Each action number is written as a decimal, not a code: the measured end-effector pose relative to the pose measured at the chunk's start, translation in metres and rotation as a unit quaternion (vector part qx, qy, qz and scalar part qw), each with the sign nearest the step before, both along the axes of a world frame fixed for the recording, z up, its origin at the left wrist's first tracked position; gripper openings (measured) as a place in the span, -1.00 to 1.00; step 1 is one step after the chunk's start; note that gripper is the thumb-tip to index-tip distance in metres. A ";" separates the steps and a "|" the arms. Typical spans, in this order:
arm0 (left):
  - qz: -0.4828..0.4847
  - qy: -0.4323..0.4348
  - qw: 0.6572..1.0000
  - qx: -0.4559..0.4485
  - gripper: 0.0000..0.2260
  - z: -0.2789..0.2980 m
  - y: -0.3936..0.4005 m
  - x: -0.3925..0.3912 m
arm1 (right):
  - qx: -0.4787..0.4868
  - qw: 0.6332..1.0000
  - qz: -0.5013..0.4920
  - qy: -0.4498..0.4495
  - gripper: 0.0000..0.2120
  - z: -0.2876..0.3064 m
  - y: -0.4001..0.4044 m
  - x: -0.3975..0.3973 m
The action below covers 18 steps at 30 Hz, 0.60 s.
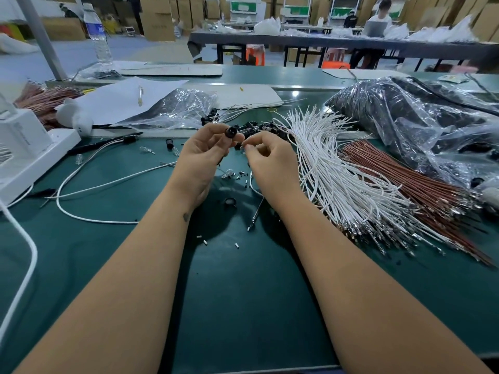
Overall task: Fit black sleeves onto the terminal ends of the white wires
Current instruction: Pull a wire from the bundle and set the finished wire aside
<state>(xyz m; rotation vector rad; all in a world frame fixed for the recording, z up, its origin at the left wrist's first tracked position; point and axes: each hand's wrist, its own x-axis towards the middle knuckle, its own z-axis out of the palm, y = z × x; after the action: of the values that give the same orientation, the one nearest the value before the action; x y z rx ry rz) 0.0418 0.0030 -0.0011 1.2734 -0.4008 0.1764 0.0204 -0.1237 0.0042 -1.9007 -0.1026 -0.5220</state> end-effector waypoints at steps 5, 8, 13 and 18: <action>-0.014 0.002 0.999 -0.041 -0.84 0.006 -0.002 -0.003 | 0.017 1.000 0.007 -0.001 -0.85 0.001 -0.001 -0.001; -0.038 0.002 0.995 -0.096 -0.84 0.011 0.000 -0.005 | 0.009 1.000 0.013 -0.002 -0.88 0.001 -0.001 -0.001; -0.043 0.007 0.991 -0.125 -0.83 0.013 0.002 -0.007 | 0.007 1.000 0.015 -0.002 -0.89 0.000 -0.001 0.000; -0.040 -0.003 0.992 -0.123 -0.83 0.014 0.000 -0.007 | 0.021 1.000 0.016 0.004 -0.89 0.001 -0.001 0.000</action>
<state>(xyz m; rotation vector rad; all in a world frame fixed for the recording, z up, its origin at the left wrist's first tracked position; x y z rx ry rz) 0.0344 0.0033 0.0126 1.0137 -0.4207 0.1565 0.0200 -0.1246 0.0053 -1.8571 -0.1153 -0.4909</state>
